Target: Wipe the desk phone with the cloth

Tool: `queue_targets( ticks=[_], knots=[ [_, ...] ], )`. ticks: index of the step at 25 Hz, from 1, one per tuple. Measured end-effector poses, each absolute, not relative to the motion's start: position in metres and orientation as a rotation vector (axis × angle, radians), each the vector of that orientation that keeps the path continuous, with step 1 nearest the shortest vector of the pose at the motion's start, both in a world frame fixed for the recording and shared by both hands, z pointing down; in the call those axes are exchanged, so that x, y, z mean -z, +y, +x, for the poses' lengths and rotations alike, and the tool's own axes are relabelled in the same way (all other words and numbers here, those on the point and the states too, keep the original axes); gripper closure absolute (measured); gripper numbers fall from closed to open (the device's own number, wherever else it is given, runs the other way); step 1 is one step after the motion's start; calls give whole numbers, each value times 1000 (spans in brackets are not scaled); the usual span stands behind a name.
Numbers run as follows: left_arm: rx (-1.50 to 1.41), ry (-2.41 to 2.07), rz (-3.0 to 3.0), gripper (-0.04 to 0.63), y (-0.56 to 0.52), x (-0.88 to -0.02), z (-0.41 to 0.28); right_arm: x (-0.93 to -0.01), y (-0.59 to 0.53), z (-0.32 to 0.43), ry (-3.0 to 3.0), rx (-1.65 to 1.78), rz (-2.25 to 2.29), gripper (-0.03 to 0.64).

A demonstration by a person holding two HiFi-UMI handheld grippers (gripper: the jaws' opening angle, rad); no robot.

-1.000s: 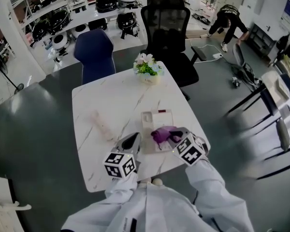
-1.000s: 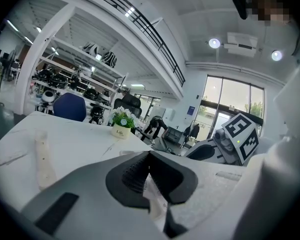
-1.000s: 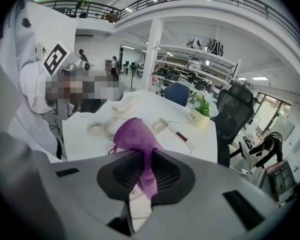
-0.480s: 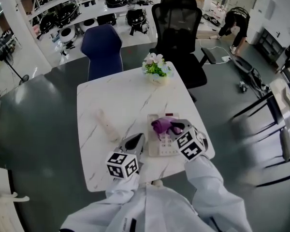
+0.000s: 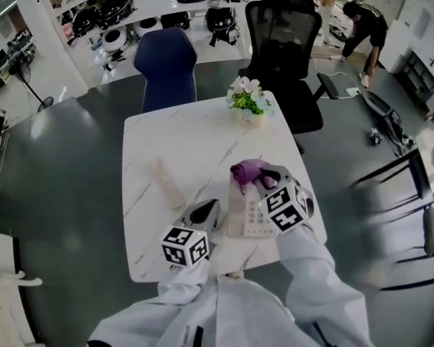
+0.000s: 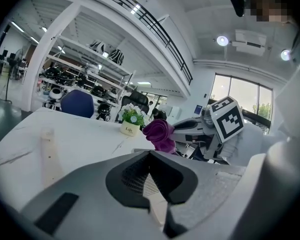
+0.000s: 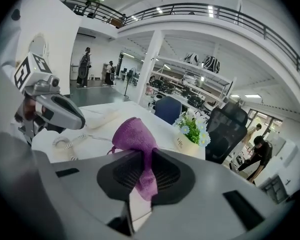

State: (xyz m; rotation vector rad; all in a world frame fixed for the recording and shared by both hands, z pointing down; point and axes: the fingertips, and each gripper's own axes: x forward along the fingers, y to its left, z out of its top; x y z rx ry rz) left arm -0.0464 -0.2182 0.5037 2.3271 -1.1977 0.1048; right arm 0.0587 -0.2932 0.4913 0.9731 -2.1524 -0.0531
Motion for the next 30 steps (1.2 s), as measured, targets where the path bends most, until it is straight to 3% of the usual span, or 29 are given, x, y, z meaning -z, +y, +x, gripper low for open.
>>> queue_targets(
  ticks=[30],
  knots=[
    [-166, -1247, 2245, 597, -204, -528, -39, -568, -285, 39, -2151, -39, 807, 583]
  ],
)
